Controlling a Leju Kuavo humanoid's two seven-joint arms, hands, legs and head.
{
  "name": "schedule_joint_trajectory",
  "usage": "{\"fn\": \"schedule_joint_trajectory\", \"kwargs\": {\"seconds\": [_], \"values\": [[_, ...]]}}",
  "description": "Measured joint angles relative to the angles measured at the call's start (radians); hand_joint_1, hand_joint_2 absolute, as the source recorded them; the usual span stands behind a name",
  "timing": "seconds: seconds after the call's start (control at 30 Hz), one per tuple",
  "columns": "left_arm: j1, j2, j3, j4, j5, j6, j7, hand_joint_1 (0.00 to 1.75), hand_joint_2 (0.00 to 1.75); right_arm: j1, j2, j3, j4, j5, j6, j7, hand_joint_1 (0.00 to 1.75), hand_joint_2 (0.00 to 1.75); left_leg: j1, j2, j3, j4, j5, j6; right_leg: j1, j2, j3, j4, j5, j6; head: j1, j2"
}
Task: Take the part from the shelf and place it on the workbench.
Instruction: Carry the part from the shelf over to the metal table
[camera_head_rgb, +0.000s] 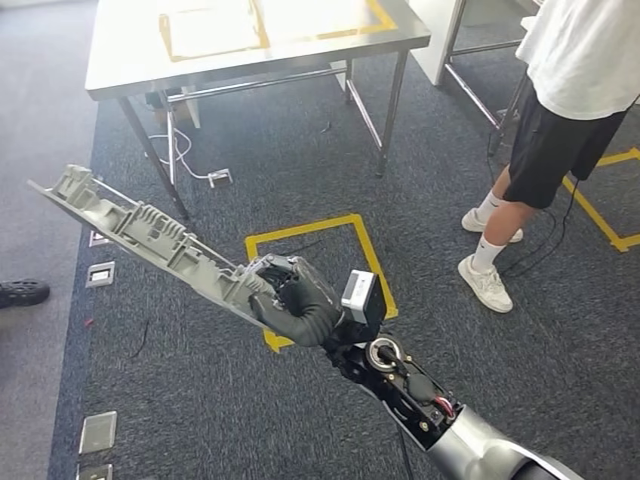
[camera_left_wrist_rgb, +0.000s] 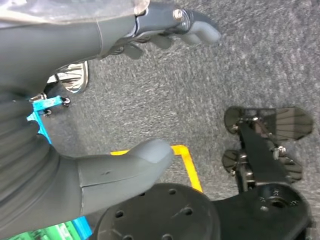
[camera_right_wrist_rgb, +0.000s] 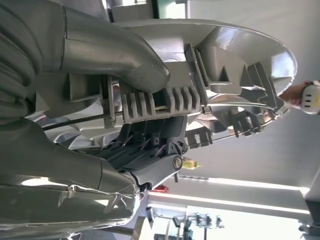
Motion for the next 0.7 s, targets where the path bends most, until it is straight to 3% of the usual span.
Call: {"fn": "schedule_joint_trajectory", "kwargs": {"seconds": [0.07, 0.13, 0.2, 0.23, 0.27, 0.33, 0.37, 0.4, 0.43, 0.47, 0.53, 0.6, 0.67, 0.7], "values": [[0.001, -0.001, 0.000, 0.000, 0.005, 0.000, -0.001, 0.00, 1.75, -0.005, 0.002, 0.001, 0.000, 0.001, 0.003, -0.001, 1.75, 1.75, 0.009, 0.001, 0.044, -0.034, 0.004, 0.005, -0.002, -0.001, -0.020, 0.047, -0.022, 0.006, -0.002, 0.000], [0.002, -0.002, 0.000, 0.000, 0.007, 0.000, -0.001, 0.00, 1.75, -0.009, 0.003, 0.001, 0.000, 0.001, 0.003, -0.002, 1.75, 1.75, 0.019, 0.003, 0.063, -0.044, 0.003, 0.003, -0.011, 0.000, -0.086, 0.161, -0.081, 0.013, -0.002, 0.000], [0.003, -0.004, 0.000, 0.000, 0.007, -0.001, -0.001, 0.00, 1.75, -0.007, 0.002, 0.001, 0.000, 0.001, 0.000, -0.002, 1.75, 1.75, 0.033, 0.002, 0.074, -0.043, -0.007, -0.010, -0.029, -0.001, -0.150, 0.252, -0.109, 0.033, -0.001, 0.000], [0.004, -0.005, 0.000, 0.000, 0.007, -0.002, -0.001, 0.00, 1.75, -0.006, 0.002, 0.000, 0.000, 0.001, -0.001, -0.001, 1.75, 1.75, 0.043, 0.000, 0.081, -0.041, -0.015, -0.022, -0.041, -0.003, -0.158, 0.246, -0.095, 0.048, 0.000, 0.000], [0.006, -0.007, 0.000, 0.000, 0.006, -0.002, -0.001, 0.00, 1.75, -0.006, 0.002, 0.000, 0.000, 0.001, -0.002, -0.001, 1.75, 1.75, 0.055, -0.002, 0.090, -0.036, -0.025, -0.036, -0.054, -0.005, -0.145, 0.201, -0.065, 0.066, 0.000, 0.000], [0.009, -0.006, 0.000, 0.000, 0.006, -0.004, -0.001, 0.00, 1.75, -0.005, 0.002, -0.001, 0.001, 0.001, -0.004, 0.000, 1.75, 1.75, 0.075, -0.006, 0.102, -0.012, -0.053, -0.071, -0.078, -0.008, -0.099, 0.071, 0.001, 0.099, 0.002, 0.000], [0.008, -0.004, 0.000, 0.001, 0.006, -0.004, -0.001, 0.00, 1.75, -0.004, 0.001, -0.002, 0.002, 0.002, -0.005, 0.000, 1.75, 1.75, 0.080, -0.008, 0.102, 0.001, -0.066, -0.087, -0.082, -0.008, -0.085, 0.033, 0.009, 0.097, 0.004, 0.000], [0.007, -0.003, 0.000, 0.001, 0.006, -0.005, -0.001, 0.00, 1.75, -0.002, 0.000, -0.003, 0.002, 0.002, -0.005, 0.001, 1.75, 1.75, 0.083, -0.008, 0.099, 0.011, -0.077, -0.101, -0.084, -0.006, -0.082, 0.019, 0.009, 0.085, 0.005, 0.000], [0.007, -0.002, 0.000, 0.001, 0.006, -0.005, -0.001, 0.00, 1.75, -0.001, -0.001, -0.004, 0.003, 0.002, -0.006, 0.001, 1.75, 1.75, 0.084, -0.008, 0.099, 0.015, -0.083, -0.111, -0.080, -0.004, -0.086, 0.027, -0.006, 0.062, 0.004, 0.000], [0.006, -0.004, 0.000, 0.001, 0.006, -0.005, -0.001, 0.00, 1.75, 0.001, -0.001, -0.005, 0.002, 0.003, -0.007, 0.001, 1.75, 1.75, 0.086, -0.008, 0.101, 0.013, -0.084, -0.117, -0.077, -0.002, -0.082, 0.035, -0.009, 0.040, 0.001, 0.000], [0.003, -0.006, 0.000, 0.001, 0.005, -0.005, -0.001, 0.00, 1.75, 0.004, 0.000, -0.007, 0.002, 0.003, -0.011, 0.000, 1.75, 1.75, 0.090, 0.001, 0.080, 0.059, -0.062, -0.119, -0.074, 0.000, -0.067, 0.036, -0.010, 0.018, -0.011, 0.000], [0.000, -0.006, 0.000, 0.001, 0.004, -0.003, -0.001, 0.00, 1.75, 0.005, 0.000, -0.010, 0.001, 0.002, -0.015, -0.001, 1.75, 1.75, 0.085, 0.011, -0.010, 0.195, -0.051, -0.111, -0.068, 0.000, -0.045, 0.021, -0.015, 0.009, -0.020, 0.000], [0.001, -0.006, -0.001, 0.001, 0.003, 0.000, -0.001, 0.00, 1.75, 0.007, 0.000, -0.011, 0.001, 0.002, -0.015, -0.002, 1.75, 1.75, 0.070, 0.014, -0.115, 0.319, -0.106, -0.098, -0.058, 0.002, -0.016, 0.002, -0.024, 0.000, -0.024, 0.000], [0.002, -0.006, -0.001, 0.001, 0.003, 0.001, -0.001, 0.00, 1.75, 0.008, 0.000, -0.011, 0.001, 0.002, -0.015, -0.002, 1.75, 1.75, 0.061, 0.014, -0.150, 0.343, -0.144, -0.091, -0.052, 0.004, 0.001, -0.007, -0.031, -0.005, -0.025, 0.000]]}}
